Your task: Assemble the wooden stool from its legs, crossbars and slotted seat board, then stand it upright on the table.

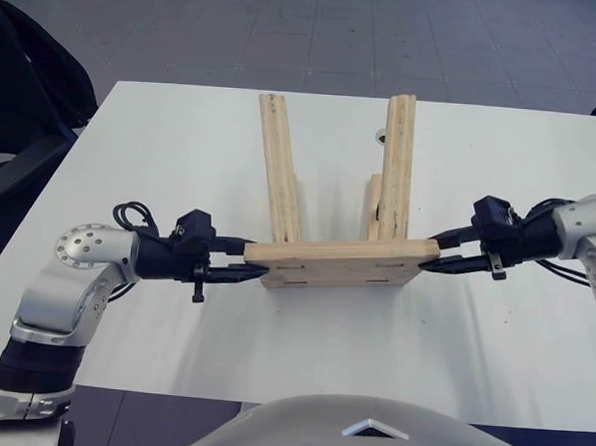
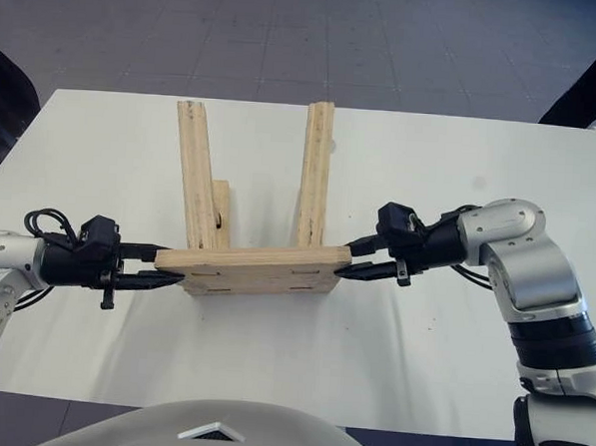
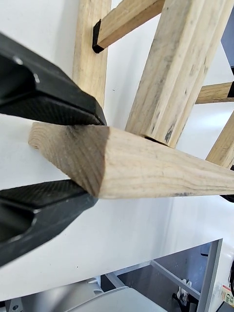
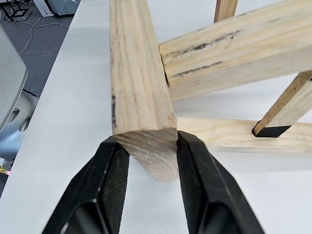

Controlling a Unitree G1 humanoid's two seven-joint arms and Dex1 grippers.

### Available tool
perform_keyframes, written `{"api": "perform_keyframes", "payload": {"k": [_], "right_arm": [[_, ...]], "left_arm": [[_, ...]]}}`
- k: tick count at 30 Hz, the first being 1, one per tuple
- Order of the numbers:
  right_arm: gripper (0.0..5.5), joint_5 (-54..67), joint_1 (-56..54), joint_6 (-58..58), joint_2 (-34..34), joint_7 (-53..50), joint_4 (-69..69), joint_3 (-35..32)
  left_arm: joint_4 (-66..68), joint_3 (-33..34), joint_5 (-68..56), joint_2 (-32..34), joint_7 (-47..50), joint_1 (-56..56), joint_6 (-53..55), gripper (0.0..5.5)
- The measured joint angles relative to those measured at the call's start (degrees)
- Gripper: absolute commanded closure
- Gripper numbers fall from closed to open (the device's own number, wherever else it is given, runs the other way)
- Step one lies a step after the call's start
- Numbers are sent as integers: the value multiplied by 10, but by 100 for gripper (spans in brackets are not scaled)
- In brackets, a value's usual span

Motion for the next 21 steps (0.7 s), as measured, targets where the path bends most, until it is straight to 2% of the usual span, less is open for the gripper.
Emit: {"api": "perform_keyframes", "payload": {"k": [8,12,15,18,21], "right_arm": [[417,256,-46,299,-62,11,-45,-115],[419,381,-83,428,-68,-20,-44,-155],[419,466,-131,506,-48,-97,-6,-172],[421,495,-183,559,30,-217,92,-184],[421,485,-222,580,121,-336,188,-226]], "left_arm": [[-44,137,-258,49,-2,-33,224,399],[-27,207,-440,67,61,-66,330,403],[20,221,-590,88,175,-111,382,408],[86,190,-719,86,335,-145,389,413],[149,139,-799,42,478,-170,361,413]]}}
